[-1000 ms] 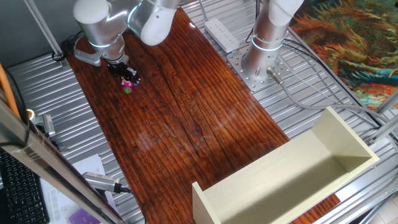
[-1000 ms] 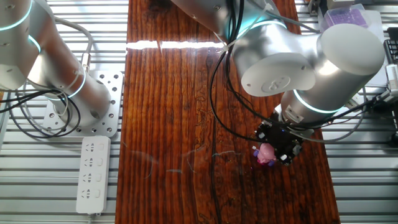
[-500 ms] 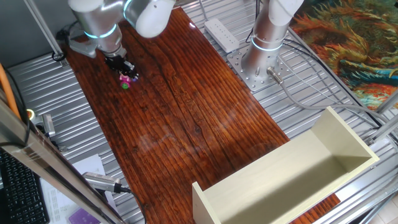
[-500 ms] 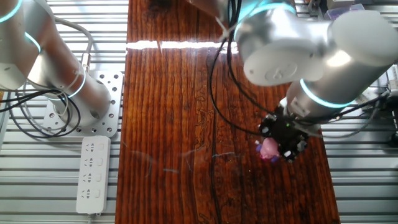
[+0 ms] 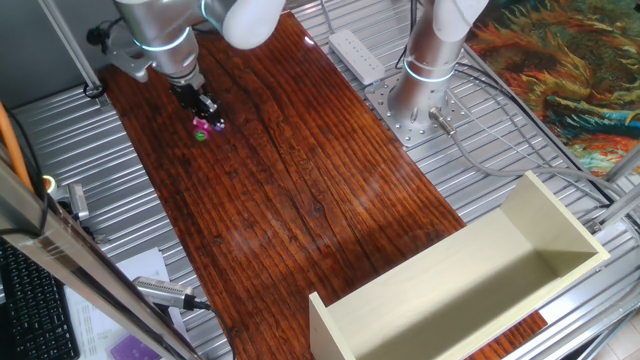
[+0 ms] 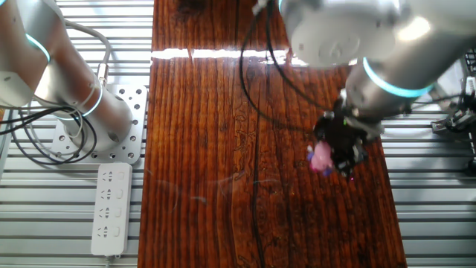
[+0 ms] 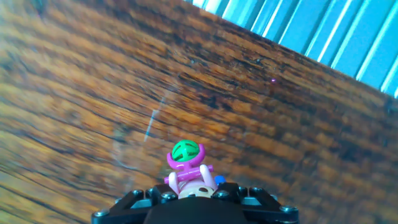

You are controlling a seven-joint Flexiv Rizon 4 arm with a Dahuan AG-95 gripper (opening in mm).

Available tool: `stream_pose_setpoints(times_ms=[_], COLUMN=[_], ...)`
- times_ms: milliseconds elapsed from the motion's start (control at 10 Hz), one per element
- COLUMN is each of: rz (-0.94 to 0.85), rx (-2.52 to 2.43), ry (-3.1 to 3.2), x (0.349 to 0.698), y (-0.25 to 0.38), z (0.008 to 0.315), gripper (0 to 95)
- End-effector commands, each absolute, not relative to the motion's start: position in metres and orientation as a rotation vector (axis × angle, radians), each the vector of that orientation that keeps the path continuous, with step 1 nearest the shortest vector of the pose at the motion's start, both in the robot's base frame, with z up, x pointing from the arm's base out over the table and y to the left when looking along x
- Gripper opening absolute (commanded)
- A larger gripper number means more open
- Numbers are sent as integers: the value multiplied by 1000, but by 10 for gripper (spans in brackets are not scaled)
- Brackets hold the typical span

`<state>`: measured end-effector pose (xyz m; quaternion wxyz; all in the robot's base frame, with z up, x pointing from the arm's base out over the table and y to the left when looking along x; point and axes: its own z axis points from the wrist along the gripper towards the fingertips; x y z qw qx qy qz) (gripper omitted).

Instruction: Put the object on the shelf

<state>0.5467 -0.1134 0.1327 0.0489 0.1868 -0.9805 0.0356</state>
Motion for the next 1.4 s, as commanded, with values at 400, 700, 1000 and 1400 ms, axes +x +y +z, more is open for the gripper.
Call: stream_pose_setpoints(times_ms=[400, 700, 1000, 1400], rz=[-10, -4, -64, -56], rx=[204, 271, 243, 139], ry=[-3047, -3037, -3048, -3024], x=[546, 546, 546, 537], y=[-85, -85, -85, -50], z=[163, 163, 163, 193], gripper=[0, 0, 0, 0])
